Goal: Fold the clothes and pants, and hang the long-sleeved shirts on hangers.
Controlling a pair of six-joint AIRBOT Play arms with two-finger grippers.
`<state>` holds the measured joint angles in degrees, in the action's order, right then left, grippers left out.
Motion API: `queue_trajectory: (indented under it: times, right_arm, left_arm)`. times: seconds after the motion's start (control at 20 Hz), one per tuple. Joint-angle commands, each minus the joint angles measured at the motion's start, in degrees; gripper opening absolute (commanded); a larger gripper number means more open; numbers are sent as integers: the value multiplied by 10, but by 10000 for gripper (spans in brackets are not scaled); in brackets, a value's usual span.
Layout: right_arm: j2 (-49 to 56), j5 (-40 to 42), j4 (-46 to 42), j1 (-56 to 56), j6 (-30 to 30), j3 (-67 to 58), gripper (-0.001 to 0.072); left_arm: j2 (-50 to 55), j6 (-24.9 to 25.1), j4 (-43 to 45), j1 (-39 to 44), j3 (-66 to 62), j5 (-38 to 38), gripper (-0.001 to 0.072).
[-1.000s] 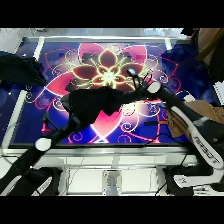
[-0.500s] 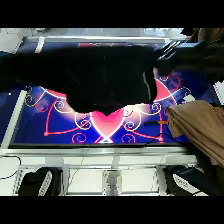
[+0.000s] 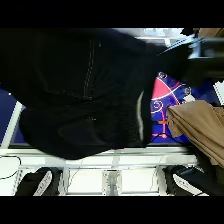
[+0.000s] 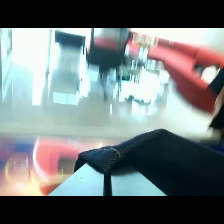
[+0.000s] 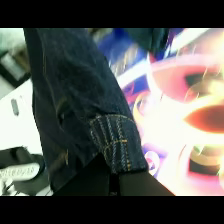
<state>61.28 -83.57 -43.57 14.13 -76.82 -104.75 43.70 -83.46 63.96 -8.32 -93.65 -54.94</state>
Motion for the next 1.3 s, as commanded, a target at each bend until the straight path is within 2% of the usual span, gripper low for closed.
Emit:
queue_trajectory:
  times: [0.0, 0.1, 0.25, 0.35, 0.5, 0.65, 0.85, 1.1, 1.25]
  right_arm:
    - [40, 22, 11, 0, 26, 121, 21]
    - [85, 99, 6, -4, 62, 194, 21]
    - [188, 196, 1, -21, 88, 213, 21]
    - [264, 273, 6, -42, 88, 210, 21]
    - [374, 377, 66, -88, 88, 183, 20]
    - [461, 407, 106, -122, 88, 114, 20]
    - [502, 390, 98, -150, 90, 23, 21]
    - [501, 170, 24, -174, 100, -33, 24]
    - [501, 84, -51, -167, 92, -32, 24]
  left_arm:
    - [115, 8, 16, 4, -15, -44, 4]
    - [199, 19, 42, 25, -15, -58, 5]
    - [336, 19, 101, 72, -15, -43, 5]
    - [416, 19, 142, 93, -15, 6, 5]
    - [500, 4, 147, 108, -15, 126, 5]
    - [539, -5, 147, 125, -15, 170, 5]
    - [525, -5, 147, 138, -15, 166, 6]
    - [482, -5, 147, 142, -15, 28, 5]
    - [466, -5, 147, 161, 5, -56, 5]
